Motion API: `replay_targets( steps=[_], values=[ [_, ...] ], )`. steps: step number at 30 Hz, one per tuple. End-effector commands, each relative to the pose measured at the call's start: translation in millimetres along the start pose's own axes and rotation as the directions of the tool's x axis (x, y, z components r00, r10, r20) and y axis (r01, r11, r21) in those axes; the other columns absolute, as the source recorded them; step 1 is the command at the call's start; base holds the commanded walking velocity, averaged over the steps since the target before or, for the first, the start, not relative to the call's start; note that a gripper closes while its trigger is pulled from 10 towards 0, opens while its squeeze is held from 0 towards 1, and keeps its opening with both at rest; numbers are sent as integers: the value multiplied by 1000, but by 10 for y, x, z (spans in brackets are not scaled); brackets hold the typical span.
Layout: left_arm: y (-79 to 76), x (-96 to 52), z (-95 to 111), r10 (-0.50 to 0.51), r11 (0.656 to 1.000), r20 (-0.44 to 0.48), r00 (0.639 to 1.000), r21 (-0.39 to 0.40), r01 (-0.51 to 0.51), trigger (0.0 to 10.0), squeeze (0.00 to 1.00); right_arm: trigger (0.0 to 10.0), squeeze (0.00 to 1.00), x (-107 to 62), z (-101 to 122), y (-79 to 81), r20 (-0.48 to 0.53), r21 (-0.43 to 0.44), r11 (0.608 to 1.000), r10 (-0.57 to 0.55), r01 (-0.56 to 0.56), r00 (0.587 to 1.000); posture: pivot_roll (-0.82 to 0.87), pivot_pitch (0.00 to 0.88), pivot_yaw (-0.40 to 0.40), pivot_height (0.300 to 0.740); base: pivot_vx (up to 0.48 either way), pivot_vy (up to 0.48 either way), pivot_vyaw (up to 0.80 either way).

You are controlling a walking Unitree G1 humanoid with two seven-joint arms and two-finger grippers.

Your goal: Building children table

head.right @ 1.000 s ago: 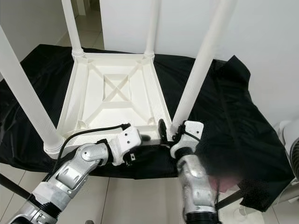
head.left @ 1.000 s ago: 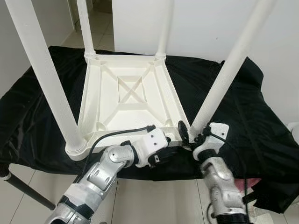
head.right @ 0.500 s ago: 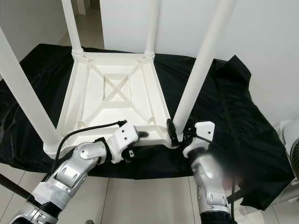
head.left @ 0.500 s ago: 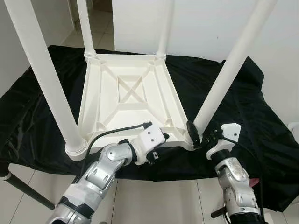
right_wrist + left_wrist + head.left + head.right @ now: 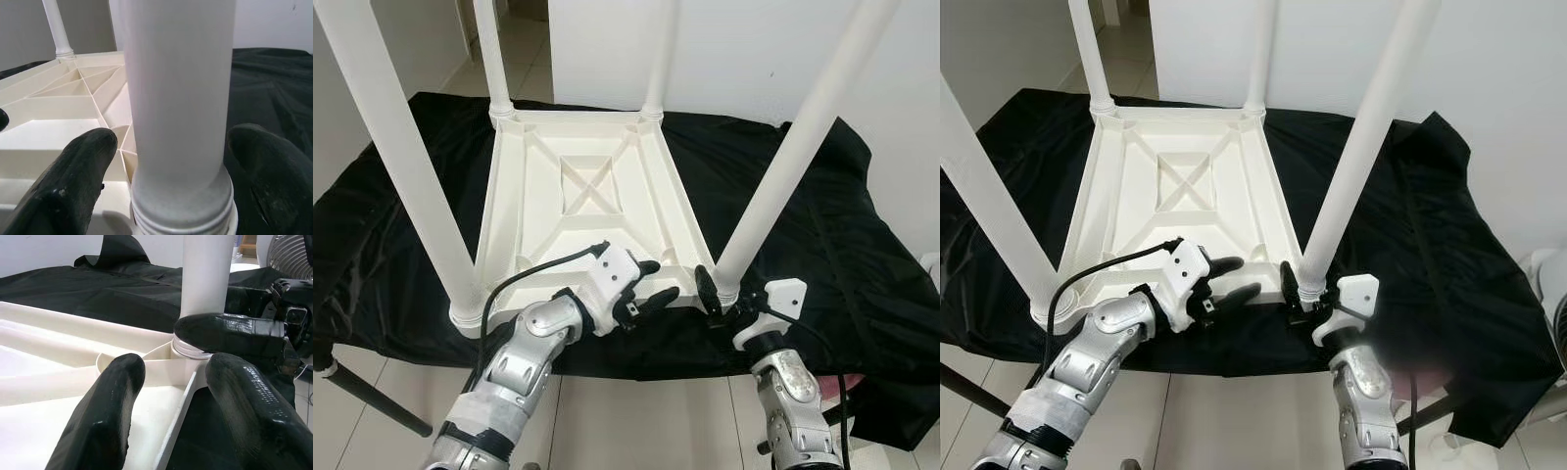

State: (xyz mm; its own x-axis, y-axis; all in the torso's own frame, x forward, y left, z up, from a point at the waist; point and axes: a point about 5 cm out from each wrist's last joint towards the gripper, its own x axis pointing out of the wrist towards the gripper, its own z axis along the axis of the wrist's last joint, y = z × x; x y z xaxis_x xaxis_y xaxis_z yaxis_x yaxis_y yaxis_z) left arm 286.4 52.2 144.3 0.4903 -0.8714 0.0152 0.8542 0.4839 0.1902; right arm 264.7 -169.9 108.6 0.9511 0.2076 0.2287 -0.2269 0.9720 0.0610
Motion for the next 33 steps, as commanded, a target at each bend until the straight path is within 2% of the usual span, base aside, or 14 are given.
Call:
replay_targets(
  steps=[1, 10, 14, 16, 18, 19, 21, 30, 32, 33],
  values=[
    [43, -22, -50, 108, 994, -11, 994, -5, -108, 10000, 0, 10000, 0, -37, -26, -41, -7, -5, 1000, -11, 11, 1000, -40, 72, -41, 740, 0, 0, 0],
    [35, -21, -47, 108, 994, -1, 994, 15, -108, 10000, 0, 10000, 0, -48, -38, -69, 8, -14, 1000, -25, 25, 1000, -39, 75, -39, 740, 0, 0, 0],
    [-116, -10, -3, -22, 998, -7, 1000, 55, 22, 10000, 0, 10000, 0, 23, 40, -117, 20, -59, 998, 24, -23, 999, -33, 76, -42, 740, 0, 0, 0],
    [-116, -10, -3, -22, 998, -7, 1000, 55, 22, 10000, 0, 10000, 0, 23, 40, -117, 20, -59, 998, 24, -23, 999, -33, 76, -42, 740, 0, 0, 0],
    [-198, -13, 9, -88, 995, -11, 996, 48, 89, 10000, 0, 10000, 0, 73, 81, -154, 21, -82, 995, 61, -59, 998, -33, 77, -41, 740, 0, 0, 0],
    [-198, -13, 9, -88, 995, -11, 996, 48, 89, 10000, 0, 10000, 0, 73, 81, -154, 21, -82, 995, 61, -59, 998, -33, 77, -41, 740, 0, 0, 0],
    [-280, -11, 7, -152, 987, -25, 988, 43, 153, 10000, 0, 10000, 0, 143, 125, -181, 12, -116, 986, 125, -123, 992, -33, 75, -39, 740, 0, 0, 0],
    [-341, 12, 3, -191, 979, -49, 980, 69, 194, 10000, 0, 10000, 0, 290, 185, -196, -35, -164, 950, 263, -265, 964, -23, 69, -46, 740, 0, 0, 0],
    [-340, 15, 1, -190, 978, -54, 980, 74, 194, 10000, 0, 9490, 0, 328, 194, -206, -50, -175, 939, 292, -296, 955, -16, 65, -51, 740, 0, 0, 0],
    [-337, 14, 2, -188, 979, -55, 981, 74, 192, 10000, 0, 4510, 0, 338, 192, -212, -57, -176, 937, 298, -303, 953, -16, 65, -51, 740, 0, 0, 0]
  ],
)
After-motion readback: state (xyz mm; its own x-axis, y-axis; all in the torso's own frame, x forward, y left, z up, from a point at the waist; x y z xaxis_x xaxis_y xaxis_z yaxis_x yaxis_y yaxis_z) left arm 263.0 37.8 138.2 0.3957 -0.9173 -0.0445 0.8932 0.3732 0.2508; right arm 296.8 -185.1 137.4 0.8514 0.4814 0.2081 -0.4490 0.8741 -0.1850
